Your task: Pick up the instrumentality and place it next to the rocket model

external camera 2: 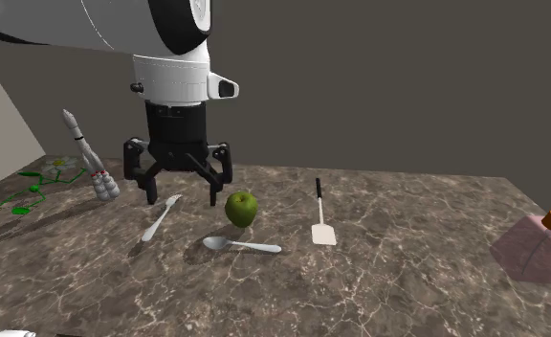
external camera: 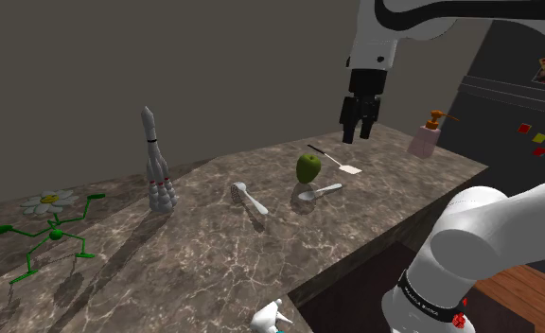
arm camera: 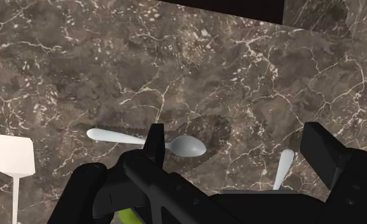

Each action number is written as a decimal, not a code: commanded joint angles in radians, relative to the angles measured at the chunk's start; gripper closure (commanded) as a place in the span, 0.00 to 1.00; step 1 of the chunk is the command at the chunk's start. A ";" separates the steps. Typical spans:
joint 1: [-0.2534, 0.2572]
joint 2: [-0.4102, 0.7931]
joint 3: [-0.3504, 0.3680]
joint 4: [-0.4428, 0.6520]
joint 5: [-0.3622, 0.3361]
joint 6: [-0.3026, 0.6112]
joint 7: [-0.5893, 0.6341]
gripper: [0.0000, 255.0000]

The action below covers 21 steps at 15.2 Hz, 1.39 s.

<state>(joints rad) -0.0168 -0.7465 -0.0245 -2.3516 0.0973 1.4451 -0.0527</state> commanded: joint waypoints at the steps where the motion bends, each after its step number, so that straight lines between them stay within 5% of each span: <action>1: 0.000 0.000 0.000 0.000 0.000 0.000 0.000 0.00; 11: -0.071 0.185 -0.105 -0.054 -0.101 0.303 -0.101 0.00; 21: -0.124 0.457 -0.215 0.013 -0.134 0.581 -0.196 0.00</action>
<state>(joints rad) -0.1366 -0.3286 -0.2263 -2.3533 -0.0373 1.9921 -0.2361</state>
